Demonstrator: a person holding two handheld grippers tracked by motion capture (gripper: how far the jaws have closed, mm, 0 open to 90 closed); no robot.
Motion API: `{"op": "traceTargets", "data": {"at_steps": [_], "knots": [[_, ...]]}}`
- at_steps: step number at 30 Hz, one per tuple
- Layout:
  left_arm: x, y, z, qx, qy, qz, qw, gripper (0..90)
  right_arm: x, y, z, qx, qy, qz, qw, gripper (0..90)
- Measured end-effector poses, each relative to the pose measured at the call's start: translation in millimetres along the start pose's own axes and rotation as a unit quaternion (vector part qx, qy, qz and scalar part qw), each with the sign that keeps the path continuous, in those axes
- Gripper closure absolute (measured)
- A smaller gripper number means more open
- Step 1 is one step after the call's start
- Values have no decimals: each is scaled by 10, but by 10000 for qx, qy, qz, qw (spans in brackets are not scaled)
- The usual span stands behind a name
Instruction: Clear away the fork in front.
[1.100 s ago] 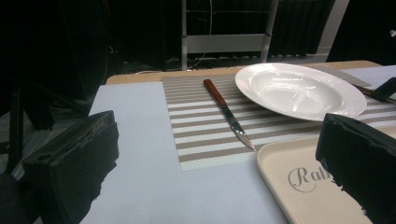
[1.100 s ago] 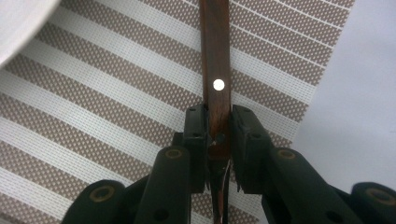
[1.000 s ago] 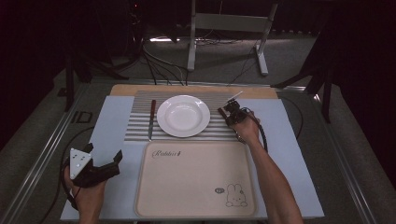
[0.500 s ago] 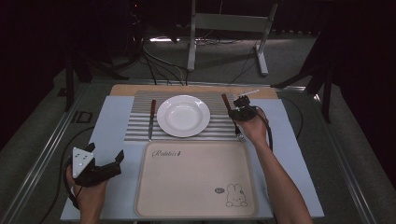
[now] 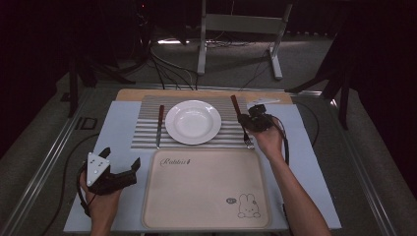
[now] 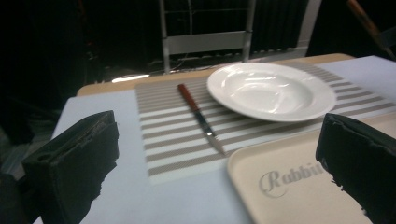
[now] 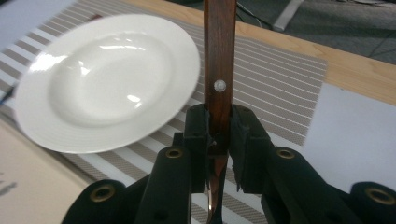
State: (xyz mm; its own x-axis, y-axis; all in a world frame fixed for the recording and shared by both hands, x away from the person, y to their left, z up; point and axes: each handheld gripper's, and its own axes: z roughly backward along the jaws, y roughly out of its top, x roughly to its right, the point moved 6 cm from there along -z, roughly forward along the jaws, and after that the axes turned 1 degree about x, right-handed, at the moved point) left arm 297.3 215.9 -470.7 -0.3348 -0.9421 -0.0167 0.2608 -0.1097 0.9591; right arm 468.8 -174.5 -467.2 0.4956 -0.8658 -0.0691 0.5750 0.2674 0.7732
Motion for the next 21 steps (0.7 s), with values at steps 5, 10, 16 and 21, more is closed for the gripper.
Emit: {"op": "traceTargets", "data": {"at_steps": [5, 10, 16, 21], "knots": [[107, 94, -56, -18, -128, -241, 9996, 1, -64, -13, 61, 139, 77, -16, 9999, 777], [201, 182, -104, -15, -353, -320, 9989, 0, -93, -24, 119, 238, 87, -20, 9997, 777], [368, 275, -216, -65, -729, -476, 9962, 0, -175, -22, 247, 434, 108, -2, 9990, 777], [443, 355, -297, -160, -802, -279, 9963, 0, -230, -27, 314, 576, 136, 21, 9982, 777]]}}
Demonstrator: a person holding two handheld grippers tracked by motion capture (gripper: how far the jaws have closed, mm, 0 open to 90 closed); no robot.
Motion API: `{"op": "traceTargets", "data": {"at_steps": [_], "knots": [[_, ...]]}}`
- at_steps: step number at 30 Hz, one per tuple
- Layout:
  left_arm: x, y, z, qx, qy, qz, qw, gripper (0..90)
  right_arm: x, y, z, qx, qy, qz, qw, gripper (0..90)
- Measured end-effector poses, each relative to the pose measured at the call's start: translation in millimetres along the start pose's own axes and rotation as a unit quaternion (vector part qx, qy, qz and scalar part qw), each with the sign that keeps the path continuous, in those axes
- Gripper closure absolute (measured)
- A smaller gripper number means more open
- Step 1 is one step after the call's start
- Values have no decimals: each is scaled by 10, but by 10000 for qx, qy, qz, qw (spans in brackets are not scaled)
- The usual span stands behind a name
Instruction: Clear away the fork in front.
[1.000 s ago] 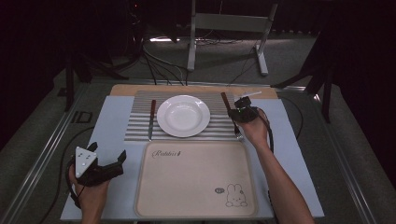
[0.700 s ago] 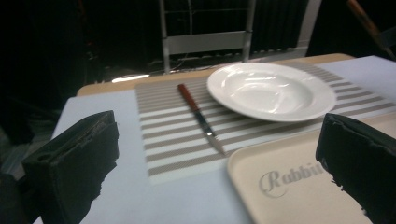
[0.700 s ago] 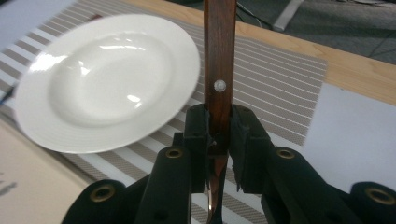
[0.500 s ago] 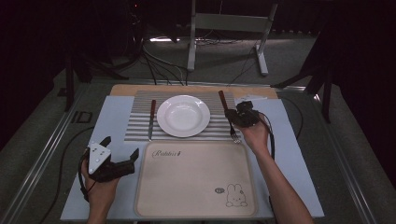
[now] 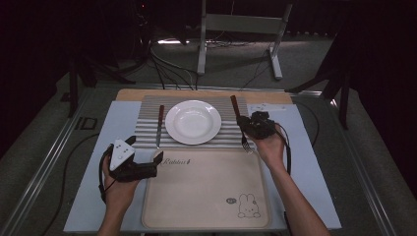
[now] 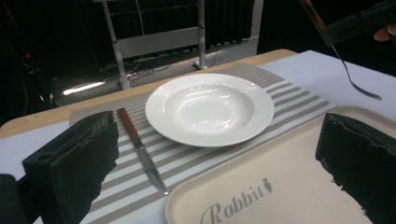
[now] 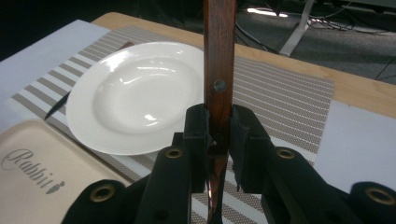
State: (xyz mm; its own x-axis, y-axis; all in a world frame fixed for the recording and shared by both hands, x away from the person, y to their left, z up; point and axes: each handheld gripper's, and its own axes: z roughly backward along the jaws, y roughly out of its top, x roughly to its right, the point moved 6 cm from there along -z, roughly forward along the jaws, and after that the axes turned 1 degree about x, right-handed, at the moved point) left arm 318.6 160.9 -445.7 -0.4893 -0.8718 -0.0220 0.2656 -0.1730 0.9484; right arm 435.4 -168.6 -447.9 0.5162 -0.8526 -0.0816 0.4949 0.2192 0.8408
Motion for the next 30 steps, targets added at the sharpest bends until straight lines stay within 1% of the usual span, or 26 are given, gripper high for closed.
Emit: {"op": "traceTargets", "data": {"at_steps": [2, 5, 6, 9, 10, 11, 12, 13, 16, 17, 18, 20, 22, 23, 24, 25, 29, 30], "knots": [[29, 65, -59, -28, -31, 61, 10000, 0, -26, -1, 28, 62, 10, 9, 10000, 777], [51, 116, -96, -34, -66, 88, 9999, 0, -58, -5, 54, 106, 36, 29, 9999, 777], [77, 181, -136, -3, -121, 147, 9998, 1, -92, -8, 80, 155, 51, 36, 9999, 776], [113, 258, -194, 14, -210, 231, 9995, 1, -137, -14, 106, 221, 83, 72, 9997, 776], [126, 278, -216, -12, -230, 241, 9994, 1, -151, -18, 113, 238, 75, 75, 9997, 777], [126, 278, -216, -12, -230, 241, 9994, 1, -151, -18, 113, 238, 75, 75, 9997, 777], [153, 310, -267, -60, -272, 260, 9993, 1, -175, -25, 124, 284, 91, 67, 9995, 776], [167, 326, -293, -58, -298, 280, 9991, 0, -187, -30, 128, 310, 89, 56, 9995, 776], [191, 352, -342, -90, -326, 326, 9989, 0, -214, -43, 133, 329, 108, 33, 9994, 776], [217, 383, -391, -90, -382, 372, 9985, 1, -248, -53, 130, 323, 162, 31, 9993, 777], [229, 398, -412, -100, -385, 387, 9985, 1, -265, -57, 127, 309, 189, 39, 9993, 776], [242, 415, -433, -99, -395, 394, 9984, 1, -284, -60, 125, 319, 215, 36, 9993, 776], [279, 456, -484, -136, -431, 380, 9983, 1, -340, -67, 127, 347, 280, 29, 9990, 776], [279, 456, -484, -136, -431, 380, 9983, 1, -340, -67, 127, 347, 280, 29, 9990, 776], [303, 479, -516, -150, -464, 368, 9981, 1, -380, -71, 129, 370, 328, 44, 9988, 776], [303, 479, -516, -150, -464, 368, 9981, 1, -380, -71, 129, 370, 328, 44, 9988, 776], [331, 526, -590, -190, -535, 439, 9974, 1, -466, -77, 142, 423, 400, 71, 9983, 776], [331, 526, -590, -190, -535, 439, 9974, 1, -466, -77, 142, 423, 400, 71, 9983, 776]]}}
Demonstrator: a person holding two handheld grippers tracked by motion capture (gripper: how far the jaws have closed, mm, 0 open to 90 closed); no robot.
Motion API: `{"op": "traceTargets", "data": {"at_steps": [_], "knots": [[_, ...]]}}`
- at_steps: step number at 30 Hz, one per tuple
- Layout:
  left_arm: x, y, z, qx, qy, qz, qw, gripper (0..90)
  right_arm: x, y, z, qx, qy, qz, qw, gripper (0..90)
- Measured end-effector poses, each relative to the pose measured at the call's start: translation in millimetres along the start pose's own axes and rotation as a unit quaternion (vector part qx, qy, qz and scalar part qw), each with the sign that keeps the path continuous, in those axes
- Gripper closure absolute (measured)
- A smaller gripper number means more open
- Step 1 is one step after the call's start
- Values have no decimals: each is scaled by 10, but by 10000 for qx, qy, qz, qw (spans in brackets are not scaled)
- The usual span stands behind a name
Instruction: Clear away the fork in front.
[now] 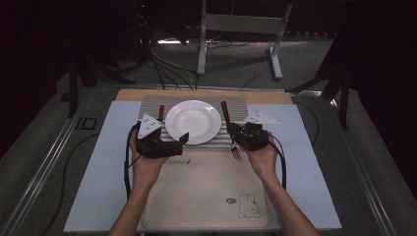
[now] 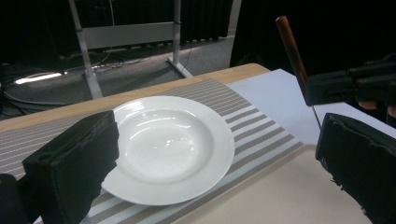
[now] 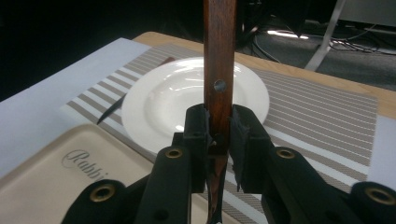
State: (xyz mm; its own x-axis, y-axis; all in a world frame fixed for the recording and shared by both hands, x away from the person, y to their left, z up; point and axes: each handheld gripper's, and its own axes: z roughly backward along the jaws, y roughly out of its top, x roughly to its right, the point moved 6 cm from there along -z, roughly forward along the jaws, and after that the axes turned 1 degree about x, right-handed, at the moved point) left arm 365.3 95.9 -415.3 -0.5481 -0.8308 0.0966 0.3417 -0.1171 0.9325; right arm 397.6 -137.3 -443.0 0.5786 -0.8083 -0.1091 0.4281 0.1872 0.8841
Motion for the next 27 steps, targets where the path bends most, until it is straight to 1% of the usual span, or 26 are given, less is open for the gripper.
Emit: {"op": "traceTargets", "data": {"at_steps": [1, 3, 4, 7, 8, 9, 10, 11, 13, 18, 23, 27], "knots": [[15, 21, -34, -25, -30, 14, 10000, 1, -35, -3, -3, -11, 49, 12, 10000, 776], [25, 33, -51, -37, -37, 17, 10000, 1, -54, -4, -4, -3, 59, 27, 10000, 776], [49, 57, -87, -49, -63, 3, 10000, 1, -87, -6, -6, 7, 87, 36, 10000, 776], [75, 81, -127, -52, -18, -7, 10000, 18, -121, -6, -5, 32, 116, 49, 9999, 776], [102, 100, -169, -87, -53, 0, 9999, 28, -158, -9, -5, 50, 152, 69, 9998, 776], [102, 100, -169, -87, -53, 0, 9999, 30, -158, -9, -5, 50, 152, 69, 9998, 776], [117, 109, -190, -96, -48, 9, 9999, 34, -191, -12, -5, 55, 177, 100, 9998, 776], [132, 120, -209, -96, -63, 12, 9999, 34, -191, -12, -5, 55, 177, 100, 9998, 776], [176, 149, -261, -86, -99, 52, 9999, 52, -240, -15, -5, 56, 224, 136, 9996, 776], [237, 181, -335, -39, -166, 117, 9998, 88, -294, -10, 1, 92, 276, 179, 9994, 776], [314, 209, -391, -14, -329, 131, 9994, 112, -348, -1, 13, 134, 317, 215, 9992, 776], [374, 226, -435, 10, -452, 153, 9989, 157, -397, 3, 20, 143, 390, 236, 9989, 776]]}}
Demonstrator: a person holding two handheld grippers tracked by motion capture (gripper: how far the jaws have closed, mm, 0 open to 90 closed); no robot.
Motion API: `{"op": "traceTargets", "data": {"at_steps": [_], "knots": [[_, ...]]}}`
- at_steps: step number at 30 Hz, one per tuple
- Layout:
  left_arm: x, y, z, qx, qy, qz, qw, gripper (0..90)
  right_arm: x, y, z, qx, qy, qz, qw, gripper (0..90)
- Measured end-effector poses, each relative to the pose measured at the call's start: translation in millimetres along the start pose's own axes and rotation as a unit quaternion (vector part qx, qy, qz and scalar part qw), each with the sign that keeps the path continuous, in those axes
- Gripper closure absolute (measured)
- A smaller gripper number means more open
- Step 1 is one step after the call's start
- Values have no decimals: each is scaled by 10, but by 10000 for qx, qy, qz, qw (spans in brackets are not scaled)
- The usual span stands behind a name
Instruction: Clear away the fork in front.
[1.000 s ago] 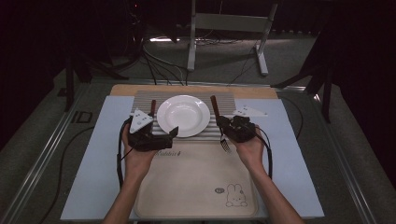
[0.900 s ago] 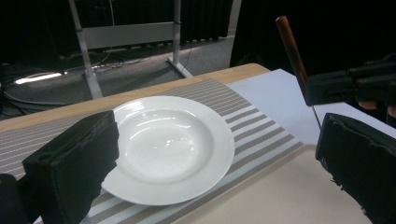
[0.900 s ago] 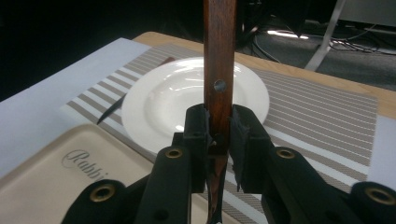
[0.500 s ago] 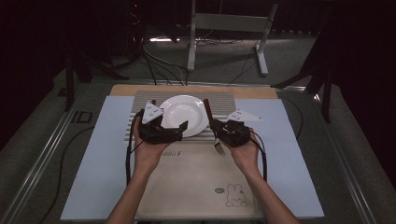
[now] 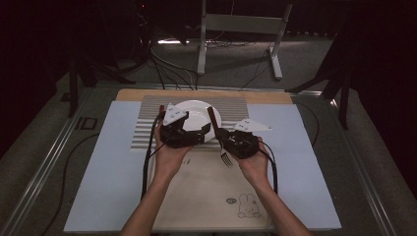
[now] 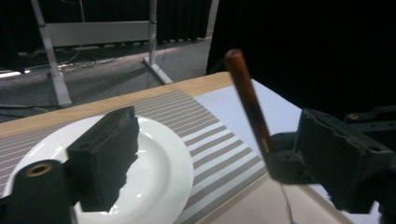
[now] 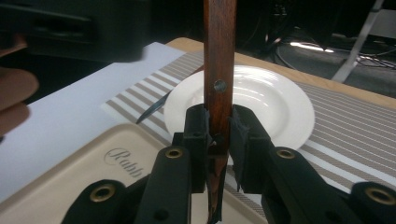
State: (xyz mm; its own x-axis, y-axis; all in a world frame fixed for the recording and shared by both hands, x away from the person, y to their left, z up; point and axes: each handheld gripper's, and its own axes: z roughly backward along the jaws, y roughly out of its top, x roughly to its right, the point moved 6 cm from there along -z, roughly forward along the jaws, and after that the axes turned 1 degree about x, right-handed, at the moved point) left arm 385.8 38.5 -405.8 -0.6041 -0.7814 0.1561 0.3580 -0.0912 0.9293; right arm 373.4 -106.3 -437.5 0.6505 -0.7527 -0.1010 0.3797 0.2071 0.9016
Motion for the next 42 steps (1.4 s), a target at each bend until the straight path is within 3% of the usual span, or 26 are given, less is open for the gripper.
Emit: {"op": "traceTargets", "data": {"at_steps": [7, 14, 17, 23, 24, 26, 29, 31, 32, 35, 36, 37, 42], "knots": [[91, 10, -77, 26, -264, 131, 9996, 254, -78, 29, 12, 107, 55, 46, 9999, 776], [143, 19, -112, 124, -592, 427, 9973, 522, -114, 54, 35, 238, 80, 58, 9997, 776], [178, 9, -121, 86, -753, 409, 9963, 661, -115, 58, 45, 277, 74, 53, 9996, 776], [224, -9, -172, 93, -892, 497, 9947, 778, -111, 67, 97, 399, 45, 41, 9992, 776], [247, -9, -176, 79, -991, 496, 9938, 796, -106, 62, 99, 400, 46, 42, 9992, 776], [265, -8, -178, 61, -931, 393, 9949, 805, -97, 51, 99, 412, 34, 82, 9991, 773], [265, -5, -182, 58, -956, 434, 9945, 807, -89, 44, 112, 473, 30, 96, 9988, 750], [253, -8, -183, 6, -929, 419, 9948, 807, -45, 34, 146, 541, -52, 111, 9985, 586], [253, -8, -183, 6, -929, 419, 9948, 807, -45, 34, 146, 541, -52, 111, 9985, 586], [231, -11, -178, -32, -853, 425, 9954, 807, 95, -26, 183, 473, -288, 44, 9985, 384], [223, -10, -177, -30, -852, 441, 9954, 807, 95, -26, 183, 473, -288, 44, 9985, 384], [215, -9, -173, -36, -848, 432, 9955, 807, 177, -65, 198, 419, -452, -16, 9981, 292], [189, -1, -166, -24, -847, 470, 9953, 807, 328, -191, 238, 158, -666, -90, 9976, 194]]}}
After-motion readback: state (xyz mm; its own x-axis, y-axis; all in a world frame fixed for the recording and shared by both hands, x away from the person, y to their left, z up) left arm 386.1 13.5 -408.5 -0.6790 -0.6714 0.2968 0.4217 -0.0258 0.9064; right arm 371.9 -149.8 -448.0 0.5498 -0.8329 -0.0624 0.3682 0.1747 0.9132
